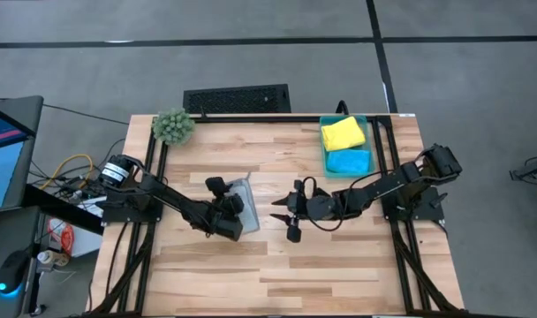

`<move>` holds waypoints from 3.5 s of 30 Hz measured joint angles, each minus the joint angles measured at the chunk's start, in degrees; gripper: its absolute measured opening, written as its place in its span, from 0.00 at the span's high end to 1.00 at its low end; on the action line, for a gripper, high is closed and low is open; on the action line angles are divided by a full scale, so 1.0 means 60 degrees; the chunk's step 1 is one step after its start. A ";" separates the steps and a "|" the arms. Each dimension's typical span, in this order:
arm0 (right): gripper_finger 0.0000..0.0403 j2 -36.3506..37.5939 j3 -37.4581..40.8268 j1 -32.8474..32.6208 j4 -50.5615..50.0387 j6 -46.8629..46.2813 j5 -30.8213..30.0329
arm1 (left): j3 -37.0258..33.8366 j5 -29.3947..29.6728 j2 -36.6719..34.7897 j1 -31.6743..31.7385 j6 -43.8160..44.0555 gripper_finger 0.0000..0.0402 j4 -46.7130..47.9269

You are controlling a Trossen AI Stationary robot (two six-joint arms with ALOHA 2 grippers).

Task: Fold microfiber towels
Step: Fold the gray microfiber cloth, then stack the folded gray microfiber on top of the blue microfiber cloth in the bin

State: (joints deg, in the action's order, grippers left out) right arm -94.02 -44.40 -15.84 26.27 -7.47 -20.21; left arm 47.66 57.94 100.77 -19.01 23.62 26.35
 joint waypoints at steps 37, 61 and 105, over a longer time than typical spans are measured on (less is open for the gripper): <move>0.68 -0.4419 -0.4535 0.3285 -0.2025 0.1939 0.3640 | -0.0169 -0.2052 0.0119 -0.1730 0.0061 0.74 -0.1937; 0.71 -0.4387 -0.6211 0.3704 -0.5275 0.1599 0.3104 | 0.0312 -0.2942 0.0006 -0.1649 -0.0311 0.76 -0.1914; 0.56 -0.0302 -0.2018 -0.0404 -0.4795 -0.3245 0.1814 | -0.3992 -0.3174 -0.4124 0.1537 0.3247 0.39 -0.4026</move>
State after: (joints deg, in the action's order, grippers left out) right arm -95.83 -56.51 -18.26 -2.50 -26.94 -9.32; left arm 23.71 38.90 76.03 -9.79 43.11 2.19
